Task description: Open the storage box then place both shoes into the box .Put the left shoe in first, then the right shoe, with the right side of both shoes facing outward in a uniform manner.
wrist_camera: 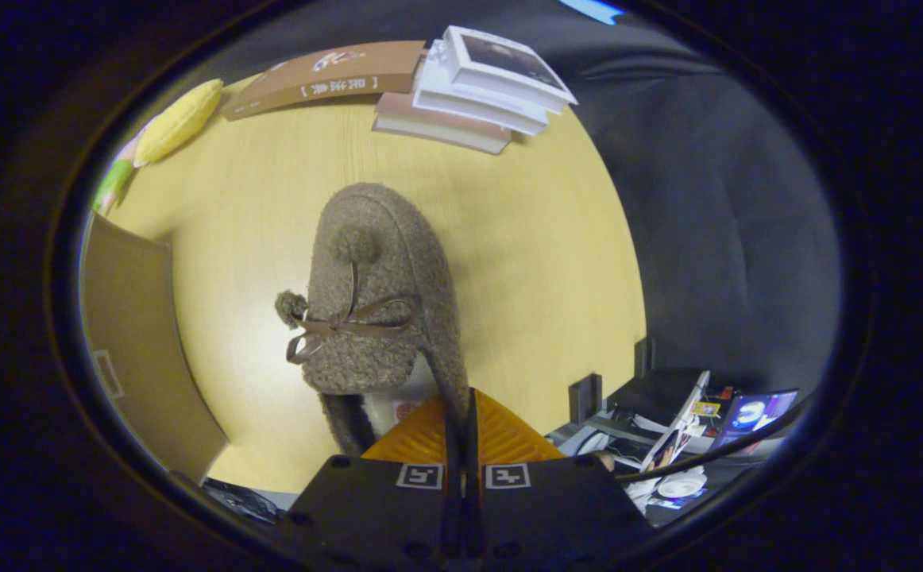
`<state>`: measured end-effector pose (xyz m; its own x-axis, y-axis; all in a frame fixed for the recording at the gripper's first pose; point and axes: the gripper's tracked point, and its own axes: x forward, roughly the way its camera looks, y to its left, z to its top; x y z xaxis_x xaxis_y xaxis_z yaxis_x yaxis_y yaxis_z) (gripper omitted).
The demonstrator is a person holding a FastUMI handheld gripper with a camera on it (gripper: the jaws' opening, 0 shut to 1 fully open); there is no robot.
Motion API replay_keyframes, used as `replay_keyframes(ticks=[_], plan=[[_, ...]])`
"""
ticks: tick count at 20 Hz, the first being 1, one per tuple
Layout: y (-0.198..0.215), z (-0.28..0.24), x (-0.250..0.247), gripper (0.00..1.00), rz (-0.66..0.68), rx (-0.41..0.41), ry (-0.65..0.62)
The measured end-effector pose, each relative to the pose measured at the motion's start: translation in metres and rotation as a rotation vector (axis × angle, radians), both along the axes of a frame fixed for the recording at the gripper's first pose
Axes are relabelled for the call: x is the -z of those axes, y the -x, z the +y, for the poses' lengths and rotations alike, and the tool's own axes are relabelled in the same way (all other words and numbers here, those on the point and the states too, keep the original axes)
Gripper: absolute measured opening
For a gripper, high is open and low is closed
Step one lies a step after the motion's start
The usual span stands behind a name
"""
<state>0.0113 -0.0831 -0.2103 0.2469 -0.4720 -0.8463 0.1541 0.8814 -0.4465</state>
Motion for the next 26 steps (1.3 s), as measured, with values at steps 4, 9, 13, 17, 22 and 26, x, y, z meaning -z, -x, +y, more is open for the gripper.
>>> replay_keyframes(ticks=[4, 9, 13, 17, 22, 26], plan=[[0.009, 0.015, -0.046, 0.06, -0.034, 0.002, 0.073], [0.013, 0.067, -0.097, 0.06, -0.084, -0.034, 0.113], [0.017, 0.131, -0.131, 0.06, -0.136, -0.086, 0.104], [0.023, 0.198, -0.149, 0.06, -0.186, -0.125, 0.052], [0.026, 0.265, -0.128, 0.06, -0.162, -0.192, -0.007], [0.029, 0.304, -0.086, 0.06, -0.098, -0.178, -0.08]])
